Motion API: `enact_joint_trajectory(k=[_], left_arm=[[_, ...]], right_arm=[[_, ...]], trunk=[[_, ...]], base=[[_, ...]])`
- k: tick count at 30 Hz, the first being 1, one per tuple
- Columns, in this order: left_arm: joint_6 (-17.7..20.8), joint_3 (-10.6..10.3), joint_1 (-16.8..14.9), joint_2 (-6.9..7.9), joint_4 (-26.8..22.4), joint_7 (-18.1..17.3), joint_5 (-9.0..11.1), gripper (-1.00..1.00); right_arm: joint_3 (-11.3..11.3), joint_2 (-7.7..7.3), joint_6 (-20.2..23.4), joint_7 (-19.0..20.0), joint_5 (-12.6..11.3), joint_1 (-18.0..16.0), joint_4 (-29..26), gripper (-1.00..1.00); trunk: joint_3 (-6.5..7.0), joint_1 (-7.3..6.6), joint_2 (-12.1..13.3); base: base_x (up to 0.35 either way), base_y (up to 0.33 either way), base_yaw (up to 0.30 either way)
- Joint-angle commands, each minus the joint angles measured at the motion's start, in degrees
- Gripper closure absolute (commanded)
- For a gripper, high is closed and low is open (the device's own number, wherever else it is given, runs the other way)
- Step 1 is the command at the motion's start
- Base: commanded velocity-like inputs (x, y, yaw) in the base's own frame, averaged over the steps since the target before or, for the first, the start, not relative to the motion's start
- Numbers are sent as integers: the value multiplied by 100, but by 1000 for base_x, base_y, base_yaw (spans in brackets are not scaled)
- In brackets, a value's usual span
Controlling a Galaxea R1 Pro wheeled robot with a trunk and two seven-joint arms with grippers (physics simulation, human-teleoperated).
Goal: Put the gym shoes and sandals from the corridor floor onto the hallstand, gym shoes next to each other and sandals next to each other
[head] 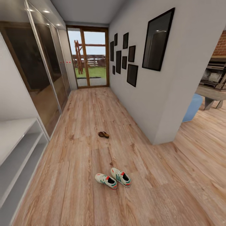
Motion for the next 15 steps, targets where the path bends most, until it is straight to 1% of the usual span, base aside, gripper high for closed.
enact_joint_trajectory(k=[1, 6, 15], left_arm=[[-17, -12, -4, 1, 6, -2, 49, -100], [-17, -10, -4, 1, 6, -2, 48, -100], [-17, -8, -4, 2, 6, -2, 52, -100]], right_arm=[[2, -1, -16, -25, 5, -2, 1, -100], [20, 9, -19, -97, 27, -2, 0, -100], [28, 12, -27, -106, 32, -2, 0, -100]], trunk=[[-10, 0, -3], [-34, 0, -3], [-51, 0, -3]], base=[[0, 0, 236], [0, 0, 246], [0, 0, 268]])
